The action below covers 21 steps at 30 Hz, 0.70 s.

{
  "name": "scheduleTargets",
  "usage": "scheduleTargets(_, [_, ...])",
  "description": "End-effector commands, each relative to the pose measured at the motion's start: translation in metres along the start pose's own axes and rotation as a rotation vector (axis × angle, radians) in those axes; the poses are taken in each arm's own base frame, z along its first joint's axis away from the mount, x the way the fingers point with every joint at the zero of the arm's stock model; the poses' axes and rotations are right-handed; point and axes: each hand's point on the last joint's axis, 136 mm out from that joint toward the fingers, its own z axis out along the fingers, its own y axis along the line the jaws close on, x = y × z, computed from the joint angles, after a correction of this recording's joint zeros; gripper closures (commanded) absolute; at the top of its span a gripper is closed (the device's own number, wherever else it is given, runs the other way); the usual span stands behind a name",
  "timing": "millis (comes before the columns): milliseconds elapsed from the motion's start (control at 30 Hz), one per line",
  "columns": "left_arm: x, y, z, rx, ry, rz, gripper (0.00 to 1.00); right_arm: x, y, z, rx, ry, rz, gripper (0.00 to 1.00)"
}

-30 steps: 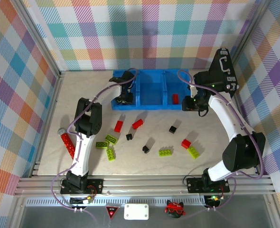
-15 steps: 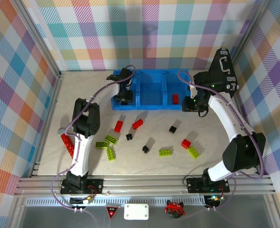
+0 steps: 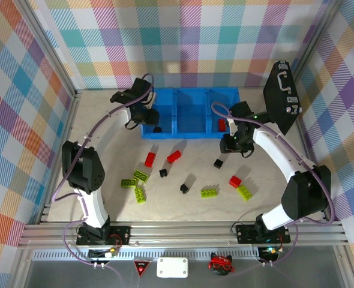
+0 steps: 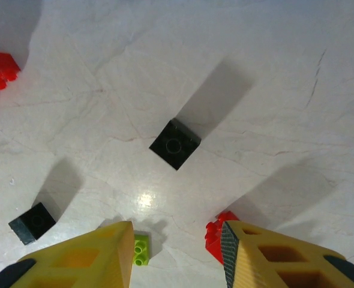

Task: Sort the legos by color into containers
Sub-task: Pick up the lego from the bottom-right of the table.

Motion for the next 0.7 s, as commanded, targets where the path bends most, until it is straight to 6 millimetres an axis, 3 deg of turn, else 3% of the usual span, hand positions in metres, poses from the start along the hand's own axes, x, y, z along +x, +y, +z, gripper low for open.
scheduleTargets(0, [0.025,0.017,-0.019,0.001,0.032,0.013,0.54,0.018,-0.003,0.004,0.025,0.036,0.063,0.56])
scheduleTargets(133, [0.043,0.036,-0.024,-0.015,0.019,0.02,0.54,0.038,-0.009,0.012,0.036,0.064,0.157,0.57])
scheduleTargets(300, [0.052,0.048,-0.018,-0.04,-0.03,0.027,0.54,0.059,-0.034,0.017,0.152,0.066,0.294,0.49])
scheduleTargets(667, [0.057,0.053,-0.01,-0.057,-0.064,0.048,0.54,0.104,-0.059,0.015,0.228,0.005,0.577,0.41])
